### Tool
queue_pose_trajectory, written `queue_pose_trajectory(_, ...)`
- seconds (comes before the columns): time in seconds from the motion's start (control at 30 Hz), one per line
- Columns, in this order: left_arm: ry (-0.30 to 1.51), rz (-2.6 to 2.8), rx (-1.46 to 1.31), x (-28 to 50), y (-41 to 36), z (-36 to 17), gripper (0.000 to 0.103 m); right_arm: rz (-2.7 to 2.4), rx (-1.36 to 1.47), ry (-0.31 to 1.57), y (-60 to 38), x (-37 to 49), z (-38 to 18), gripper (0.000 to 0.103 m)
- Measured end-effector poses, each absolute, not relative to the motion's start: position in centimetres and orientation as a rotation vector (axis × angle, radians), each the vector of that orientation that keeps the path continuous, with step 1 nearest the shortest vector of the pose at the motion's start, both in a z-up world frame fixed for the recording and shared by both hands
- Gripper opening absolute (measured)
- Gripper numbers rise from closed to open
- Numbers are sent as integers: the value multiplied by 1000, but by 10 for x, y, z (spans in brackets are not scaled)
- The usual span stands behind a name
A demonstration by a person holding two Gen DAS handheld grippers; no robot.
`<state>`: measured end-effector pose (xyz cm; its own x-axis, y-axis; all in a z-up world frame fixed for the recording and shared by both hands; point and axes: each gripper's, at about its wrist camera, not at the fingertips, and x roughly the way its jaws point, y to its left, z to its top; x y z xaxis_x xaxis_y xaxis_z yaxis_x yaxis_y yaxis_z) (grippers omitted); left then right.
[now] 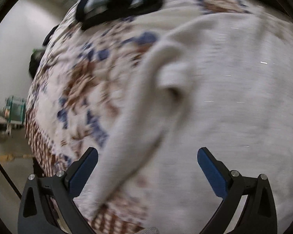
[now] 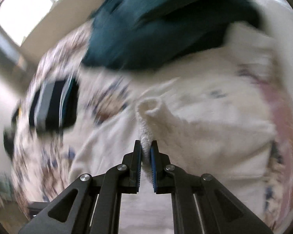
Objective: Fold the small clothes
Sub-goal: 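Lower both tools to the sweater and grasp a sleeve cuff with the right gripper, then fold the gripped sleeve across the sweater body with the right gripper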
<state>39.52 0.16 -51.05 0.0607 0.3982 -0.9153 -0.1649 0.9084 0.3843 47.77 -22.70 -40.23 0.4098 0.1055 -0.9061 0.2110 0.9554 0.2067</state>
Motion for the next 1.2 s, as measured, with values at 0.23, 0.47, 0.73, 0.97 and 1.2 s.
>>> queue_pose_trajectory(0.23,1451,487,135,393,59,-515,103,-23,15,1319,-104,497,-508,9)
queue_pose_trajectory(0.47,1461,480,113,396,76,-519,103,-9,-17,1348,-65,502,-521,9)
queue_pose_trajectory(0.73,1455,474,81,399,89,-517,103,66,15,1415,-43,514,-514,23)
queue_pose_trajectory(0.97,1434,475,-165,366,131,-499,103,26,274,1328,-145,463,-449,84)
queue_pose_trajectory(1.2,1500,581,-626,259,190,-514,103,-157,274,1401,-226,396,-456,86)
